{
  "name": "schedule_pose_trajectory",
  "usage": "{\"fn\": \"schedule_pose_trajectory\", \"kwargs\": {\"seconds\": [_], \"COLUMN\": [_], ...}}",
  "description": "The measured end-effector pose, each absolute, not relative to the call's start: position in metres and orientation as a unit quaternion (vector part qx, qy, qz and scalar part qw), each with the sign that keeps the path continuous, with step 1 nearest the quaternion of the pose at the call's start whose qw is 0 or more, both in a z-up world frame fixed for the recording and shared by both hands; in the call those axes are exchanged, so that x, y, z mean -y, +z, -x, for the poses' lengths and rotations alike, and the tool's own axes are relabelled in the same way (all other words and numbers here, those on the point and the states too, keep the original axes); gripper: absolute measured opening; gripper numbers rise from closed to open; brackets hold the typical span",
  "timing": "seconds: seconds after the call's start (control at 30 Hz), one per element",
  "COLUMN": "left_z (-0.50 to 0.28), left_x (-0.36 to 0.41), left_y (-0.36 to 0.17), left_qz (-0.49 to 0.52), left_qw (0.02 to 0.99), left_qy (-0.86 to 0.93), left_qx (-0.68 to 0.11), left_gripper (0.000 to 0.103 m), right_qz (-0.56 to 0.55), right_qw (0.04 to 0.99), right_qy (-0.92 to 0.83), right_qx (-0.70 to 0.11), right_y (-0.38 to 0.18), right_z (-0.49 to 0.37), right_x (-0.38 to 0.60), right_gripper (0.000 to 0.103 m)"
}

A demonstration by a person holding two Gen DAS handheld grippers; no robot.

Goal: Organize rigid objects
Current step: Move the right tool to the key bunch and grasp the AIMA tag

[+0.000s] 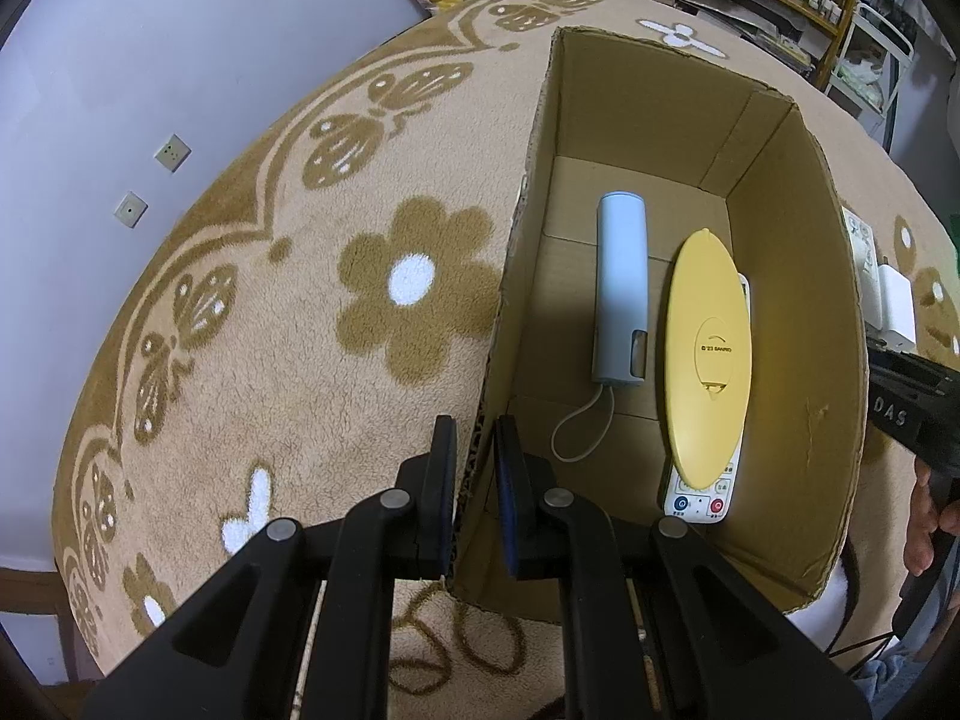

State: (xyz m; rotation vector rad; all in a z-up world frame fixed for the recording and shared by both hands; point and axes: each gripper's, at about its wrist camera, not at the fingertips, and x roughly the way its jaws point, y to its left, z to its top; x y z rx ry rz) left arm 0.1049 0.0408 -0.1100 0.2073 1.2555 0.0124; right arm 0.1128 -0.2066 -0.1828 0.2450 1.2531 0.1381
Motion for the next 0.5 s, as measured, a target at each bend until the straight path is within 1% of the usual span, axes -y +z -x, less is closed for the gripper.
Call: {"fn": "schedule_pose_trajectory", "kwargs": {"seconds": [0.27, 0.5], "left_z": [-0.106, -0.104], "left_x": [-0.041, -0.04], "left_y": [-0.11, -0.11], "left_qz": [-0.098, -0.103], "left_qw": [0.804, 0.804], "left_qy": [0.006, 0.007], "left_qx": [-0.586, -0.585], "left_gripper": [0.012, 0.012], "right_qz": [-0.084, -0.067], "right_qw": [0.795, 0.769], "right_qy": [0.064, 0.071], "right_qx": [-0.597, -0.632], "right_y": [-0.184, -0.196], "right_z": [-0.112, -0.1], "right_x": [0.199, 0.181], "right_gripper": [0.03, 0.03]}}
